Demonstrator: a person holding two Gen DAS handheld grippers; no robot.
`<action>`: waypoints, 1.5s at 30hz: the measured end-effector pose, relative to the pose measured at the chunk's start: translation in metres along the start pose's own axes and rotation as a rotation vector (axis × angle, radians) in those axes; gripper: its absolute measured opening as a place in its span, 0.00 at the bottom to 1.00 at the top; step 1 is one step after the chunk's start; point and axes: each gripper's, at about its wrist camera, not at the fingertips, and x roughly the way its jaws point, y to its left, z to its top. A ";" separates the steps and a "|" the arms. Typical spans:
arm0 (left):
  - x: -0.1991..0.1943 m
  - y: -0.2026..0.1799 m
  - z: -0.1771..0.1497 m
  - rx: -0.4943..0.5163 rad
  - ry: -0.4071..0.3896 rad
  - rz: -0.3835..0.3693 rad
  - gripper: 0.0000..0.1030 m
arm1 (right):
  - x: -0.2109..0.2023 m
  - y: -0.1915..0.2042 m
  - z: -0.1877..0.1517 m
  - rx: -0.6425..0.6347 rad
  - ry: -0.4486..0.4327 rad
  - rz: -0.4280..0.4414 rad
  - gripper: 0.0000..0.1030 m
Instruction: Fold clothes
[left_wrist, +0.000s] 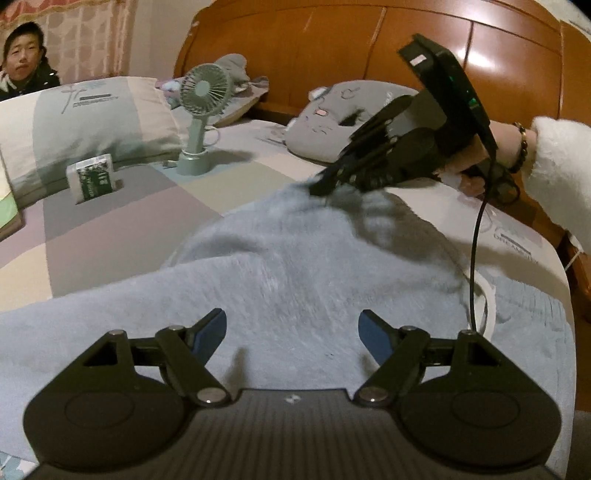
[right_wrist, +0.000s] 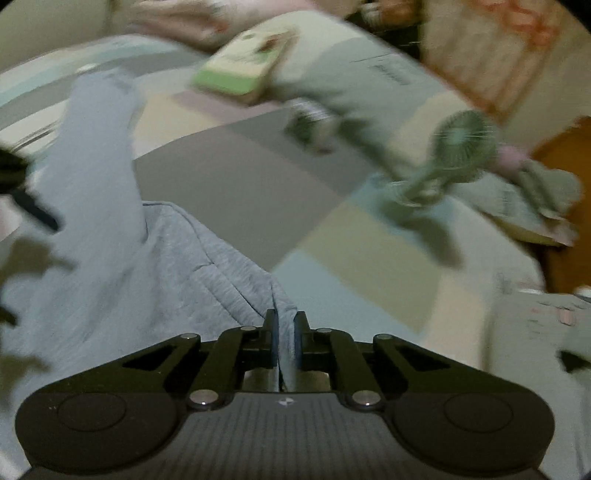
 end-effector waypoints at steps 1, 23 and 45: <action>-0.001 0.002 0.000 -0.005 -0.002 0.005 0.77 | 0.001 -0.005 0.000 0.026 -0.003 -0.024 0.10; 0.004 0.039 -0.003 -0.071 0.046 0.132 0.78 | 0.007 -0.059 -0.055 0.358 0.129 -0.092 0.52; 0.002 0.051 -0.004 -0.091 0.055 0.179 0.79 | -0.038 -0.061 -0.092 0.637 0.011 -0.142 0.30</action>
